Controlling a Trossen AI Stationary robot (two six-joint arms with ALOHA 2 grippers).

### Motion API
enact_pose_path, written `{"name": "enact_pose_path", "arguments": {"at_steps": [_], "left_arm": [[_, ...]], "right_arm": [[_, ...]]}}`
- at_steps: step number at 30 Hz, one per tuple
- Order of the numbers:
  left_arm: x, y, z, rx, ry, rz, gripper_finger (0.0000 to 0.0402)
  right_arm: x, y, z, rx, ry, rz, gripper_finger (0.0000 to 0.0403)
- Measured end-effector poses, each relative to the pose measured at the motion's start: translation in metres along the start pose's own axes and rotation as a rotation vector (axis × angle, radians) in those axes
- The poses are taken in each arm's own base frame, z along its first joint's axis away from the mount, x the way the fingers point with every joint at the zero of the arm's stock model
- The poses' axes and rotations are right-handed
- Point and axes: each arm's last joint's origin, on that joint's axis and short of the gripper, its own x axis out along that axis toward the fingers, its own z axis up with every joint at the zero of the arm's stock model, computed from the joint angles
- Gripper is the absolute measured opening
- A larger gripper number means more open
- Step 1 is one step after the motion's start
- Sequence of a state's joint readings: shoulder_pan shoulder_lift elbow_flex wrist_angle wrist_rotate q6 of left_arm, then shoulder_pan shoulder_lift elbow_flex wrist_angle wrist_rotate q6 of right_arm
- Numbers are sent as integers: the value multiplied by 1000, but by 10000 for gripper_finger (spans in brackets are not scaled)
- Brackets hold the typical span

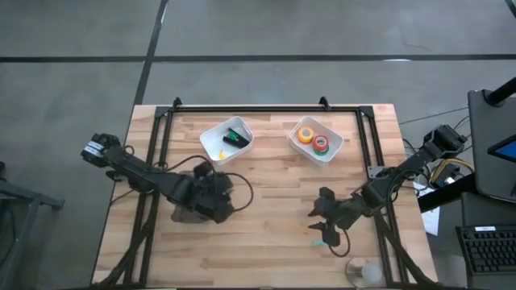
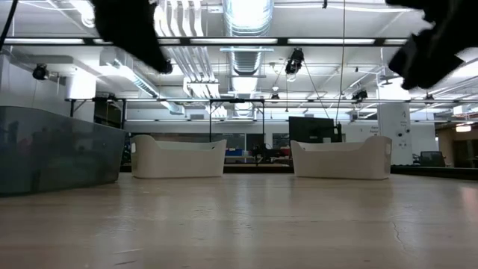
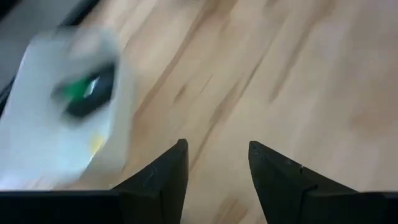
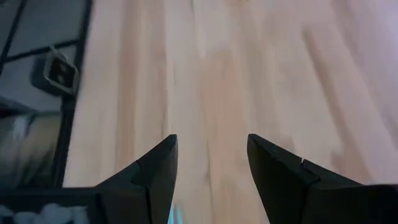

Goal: Pick and place Stapler, Stapler remover, tape
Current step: Put the blue staple remover into the black bin

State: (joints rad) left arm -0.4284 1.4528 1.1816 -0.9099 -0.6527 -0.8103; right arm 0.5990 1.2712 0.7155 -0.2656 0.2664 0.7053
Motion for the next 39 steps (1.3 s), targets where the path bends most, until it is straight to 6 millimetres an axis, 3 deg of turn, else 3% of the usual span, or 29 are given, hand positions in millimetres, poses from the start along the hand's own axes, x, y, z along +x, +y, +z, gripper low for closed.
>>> {"name": "enact_pose_path", "arguments": {"at_steps": [7,14,25,31,39], "left_arm": [[-1,-38,36,16,-453,-257,170],[5,-62,46,42,-786,-478,170],[30,-85,32,33,-784,-614,170],[31,-87,31,28,-787,-617,170],[31,-87,31,27,-787,-617,170]], "right_arm": [[2,-10,-24,191,174,-48,189],[4,-8,-39,215,190,-22,189],[3,6,-57,222,150,84,174],[5,1,-72,259,124,38,166],[9,-2,-76,288,61,106,167]]}}
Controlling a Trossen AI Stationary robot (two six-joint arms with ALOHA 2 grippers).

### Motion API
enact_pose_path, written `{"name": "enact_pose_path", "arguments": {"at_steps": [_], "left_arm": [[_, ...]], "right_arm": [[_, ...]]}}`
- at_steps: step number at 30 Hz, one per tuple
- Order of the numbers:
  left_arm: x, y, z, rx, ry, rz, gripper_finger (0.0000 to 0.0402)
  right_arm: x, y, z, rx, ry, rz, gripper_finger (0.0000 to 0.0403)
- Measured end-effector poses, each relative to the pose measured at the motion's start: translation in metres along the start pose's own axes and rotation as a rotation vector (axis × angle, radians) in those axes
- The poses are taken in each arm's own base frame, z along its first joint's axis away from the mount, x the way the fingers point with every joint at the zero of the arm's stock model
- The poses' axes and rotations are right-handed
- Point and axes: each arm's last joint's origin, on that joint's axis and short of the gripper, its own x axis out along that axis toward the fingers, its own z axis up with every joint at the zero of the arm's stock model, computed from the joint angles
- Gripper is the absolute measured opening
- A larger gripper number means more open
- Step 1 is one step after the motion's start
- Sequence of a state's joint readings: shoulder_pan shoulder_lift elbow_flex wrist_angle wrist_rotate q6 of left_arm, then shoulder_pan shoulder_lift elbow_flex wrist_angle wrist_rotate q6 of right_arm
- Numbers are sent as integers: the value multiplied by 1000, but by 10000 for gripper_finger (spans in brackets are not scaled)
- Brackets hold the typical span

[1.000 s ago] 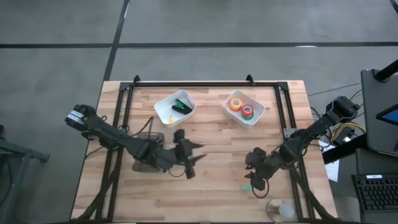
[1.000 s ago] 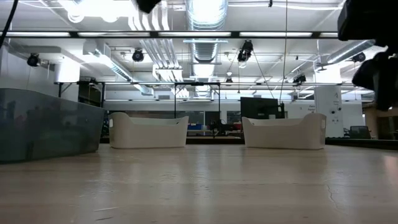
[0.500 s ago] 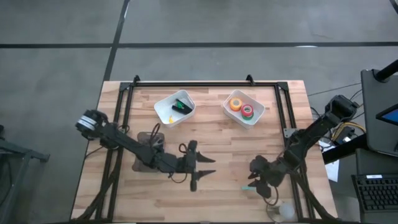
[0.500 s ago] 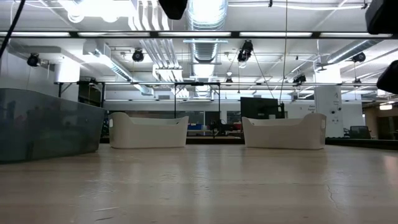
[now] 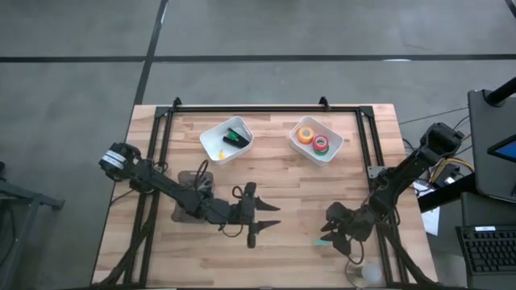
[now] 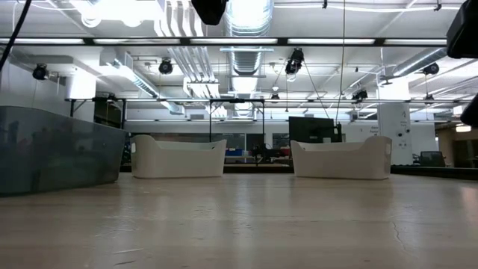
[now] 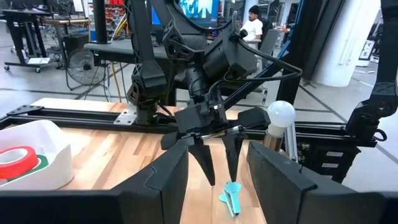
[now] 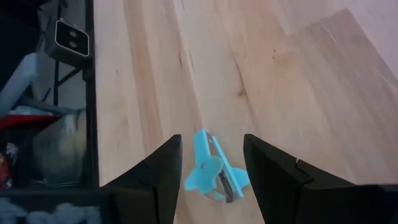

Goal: Pick and place Stapler, Stapler remover, tape
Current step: Put the blue staple remover into the black bin

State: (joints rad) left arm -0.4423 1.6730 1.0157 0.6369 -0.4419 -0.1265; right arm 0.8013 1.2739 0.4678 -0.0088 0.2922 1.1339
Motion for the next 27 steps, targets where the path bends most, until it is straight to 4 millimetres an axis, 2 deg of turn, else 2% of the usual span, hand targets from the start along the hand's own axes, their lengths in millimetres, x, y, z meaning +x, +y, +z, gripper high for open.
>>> {"name": "enact_pose_path", "arguments": {"at_steps": [13,27], "left_arm": [[0,0,0,0,1,1,170],[0,1,0,0,1,2,170]], "right_arm": [[27,0,-11,-20,67,-58,147],[25,2,-9,-41,67,-49,110]]}}
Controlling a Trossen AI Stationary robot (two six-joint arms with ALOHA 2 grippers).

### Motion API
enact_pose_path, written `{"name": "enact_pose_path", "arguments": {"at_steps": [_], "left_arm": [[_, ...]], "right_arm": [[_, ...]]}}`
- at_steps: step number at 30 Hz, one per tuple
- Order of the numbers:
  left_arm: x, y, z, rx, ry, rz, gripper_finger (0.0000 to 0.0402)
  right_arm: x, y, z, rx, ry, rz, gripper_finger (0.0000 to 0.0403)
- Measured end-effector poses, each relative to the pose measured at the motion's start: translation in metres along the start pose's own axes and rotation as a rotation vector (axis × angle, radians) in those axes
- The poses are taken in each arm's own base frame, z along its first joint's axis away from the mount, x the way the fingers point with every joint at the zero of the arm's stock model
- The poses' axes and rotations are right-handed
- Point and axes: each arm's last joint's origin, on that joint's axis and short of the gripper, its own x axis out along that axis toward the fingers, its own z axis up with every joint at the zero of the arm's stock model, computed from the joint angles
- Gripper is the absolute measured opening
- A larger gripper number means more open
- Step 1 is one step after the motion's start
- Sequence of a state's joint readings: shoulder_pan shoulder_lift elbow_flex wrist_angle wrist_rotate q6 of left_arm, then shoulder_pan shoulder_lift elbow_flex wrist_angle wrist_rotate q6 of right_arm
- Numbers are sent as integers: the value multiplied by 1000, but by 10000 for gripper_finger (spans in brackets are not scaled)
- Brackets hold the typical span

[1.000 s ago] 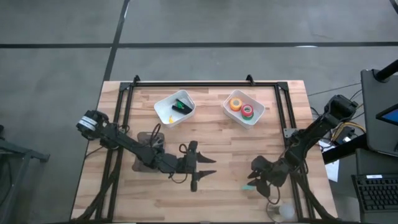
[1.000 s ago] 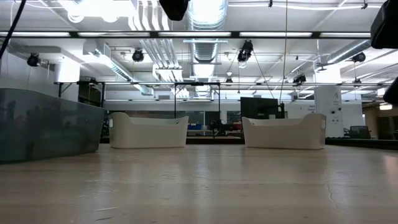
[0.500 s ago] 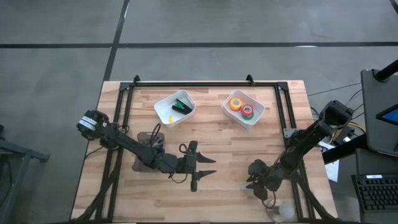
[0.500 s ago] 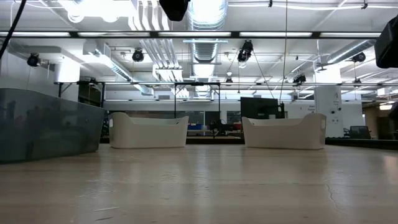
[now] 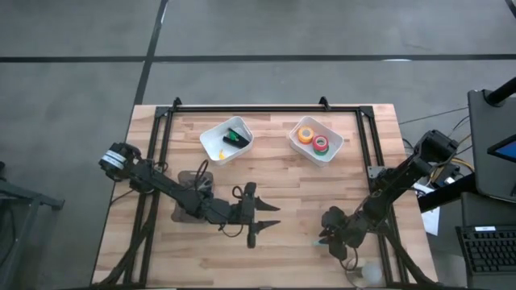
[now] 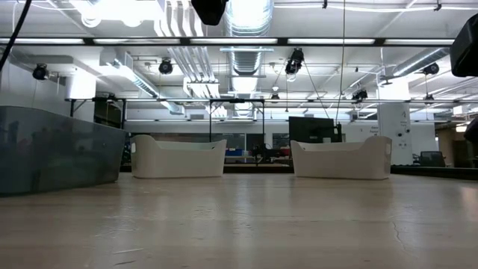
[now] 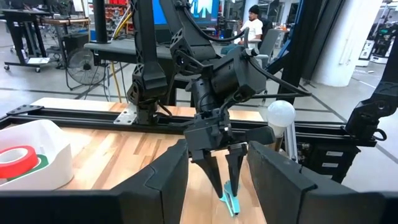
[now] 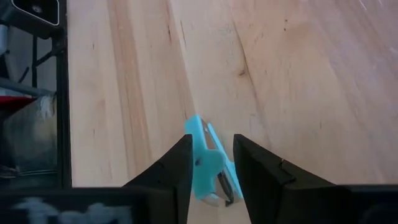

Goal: Pick and place Stapler, Stapler remover, tape
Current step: Put the blue staple remover into the black bin

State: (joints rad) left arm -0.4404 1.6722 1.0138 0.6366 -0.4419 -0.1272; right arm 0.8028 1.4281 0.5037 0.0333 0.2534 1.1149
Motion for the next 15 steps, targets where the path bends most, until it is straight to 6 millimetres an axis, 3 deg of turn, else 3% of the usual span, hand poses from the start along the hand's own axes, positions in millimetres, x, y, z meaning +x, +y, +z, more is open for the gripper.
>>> {"name": "enact_pose_path", "arguments": {"at_steps": [15], "left_arm": [[0,1,0,5,0,2,170]], "right_arm": [[0,0,1,-59,-6,4,13]]}}
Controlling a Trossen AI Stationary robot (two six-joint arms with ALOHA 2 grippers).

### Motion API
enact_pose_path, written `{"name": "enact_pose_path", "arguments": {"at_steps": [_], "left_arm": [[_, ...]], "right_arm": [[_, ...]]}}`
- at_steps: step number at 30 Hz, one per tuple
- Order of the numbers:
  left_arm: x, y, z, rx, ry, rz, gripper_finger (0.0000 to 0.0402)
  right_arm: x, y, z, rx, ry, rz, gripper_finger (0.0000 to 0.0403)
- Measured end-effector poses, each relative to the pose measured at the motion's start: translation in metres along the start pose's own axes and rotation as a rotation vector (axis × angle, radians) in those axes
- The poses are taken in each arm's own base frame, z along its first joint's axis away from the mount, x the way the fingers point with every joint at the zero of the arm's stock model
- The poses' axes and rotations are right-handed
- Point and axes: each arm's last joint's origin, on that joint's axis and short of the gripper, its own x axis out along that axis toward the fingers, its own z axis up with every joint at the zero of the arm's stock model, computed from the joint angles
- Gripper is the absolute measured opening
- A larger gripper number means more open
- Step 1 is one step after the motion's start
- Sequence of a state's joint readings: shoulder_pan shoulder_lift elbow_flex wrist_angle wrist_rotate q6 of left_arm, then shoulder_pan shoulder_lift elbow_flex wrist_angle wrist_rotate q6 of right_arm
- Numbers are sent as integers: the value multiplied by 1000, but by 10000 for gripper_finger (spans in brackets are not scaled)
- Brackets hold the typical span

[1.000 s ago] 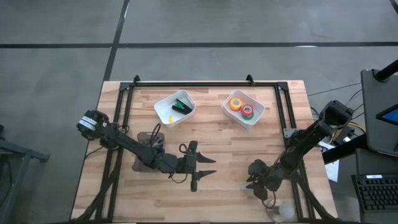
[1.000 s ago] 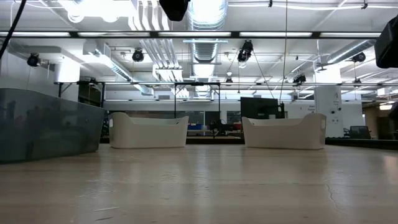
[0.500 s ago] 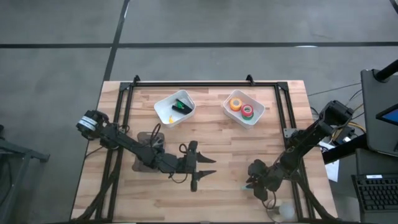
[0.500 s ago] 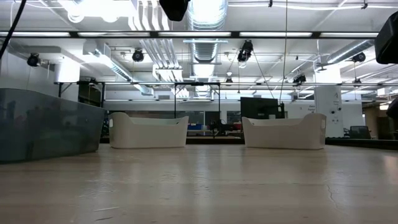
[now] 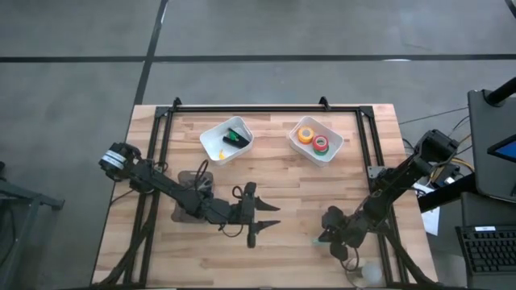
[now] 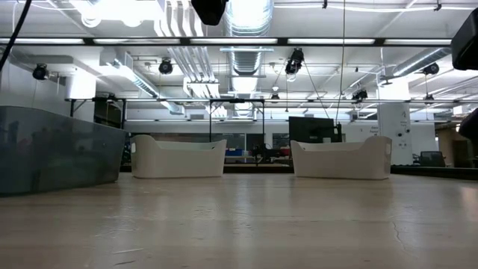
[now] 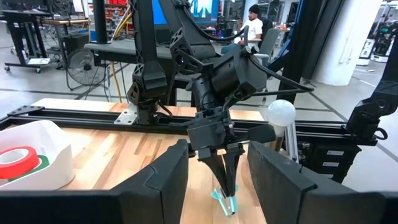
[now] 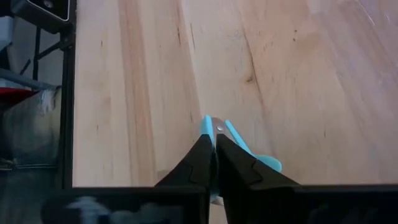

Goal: Pick and place Stapler, Stapler remover, tape
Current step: Put the blue staple remover into the black bin

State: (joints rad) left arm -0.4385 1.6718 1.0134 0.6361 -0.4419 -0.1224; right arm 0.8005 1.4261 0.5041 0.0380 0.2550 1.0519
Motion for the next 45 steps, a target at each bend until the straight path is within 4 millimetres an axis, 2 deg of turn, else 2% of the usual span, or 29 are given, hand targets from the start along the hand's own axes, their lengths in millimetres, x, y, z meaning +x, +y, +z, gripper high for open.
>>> {"name": "enact_pose_path", "arguments": {"at_steps": [6,12,21,28,36,45], "left_arm": [[0,0,-1,-1,3,0,170],[1,0,-5,3,20,3,170],[7,1,-19,20,54,14,170],[11,3,-28,-12,61,75,170],[24,11,-46,-89,38,114,170],[38,8,-48,-123,-13,76,170]], "right_arm": [[0,-2,3,-49,-52,-36,10],[-8,-3,17,-143,-220,-112,9],[-43,24,54,-311,-575,-253,9],[-63,44,76,-376,-734,-370,9],[-64,65,89,-473,-879,-328,8],[-43,70,88,-556,-888,-367,8]]}}
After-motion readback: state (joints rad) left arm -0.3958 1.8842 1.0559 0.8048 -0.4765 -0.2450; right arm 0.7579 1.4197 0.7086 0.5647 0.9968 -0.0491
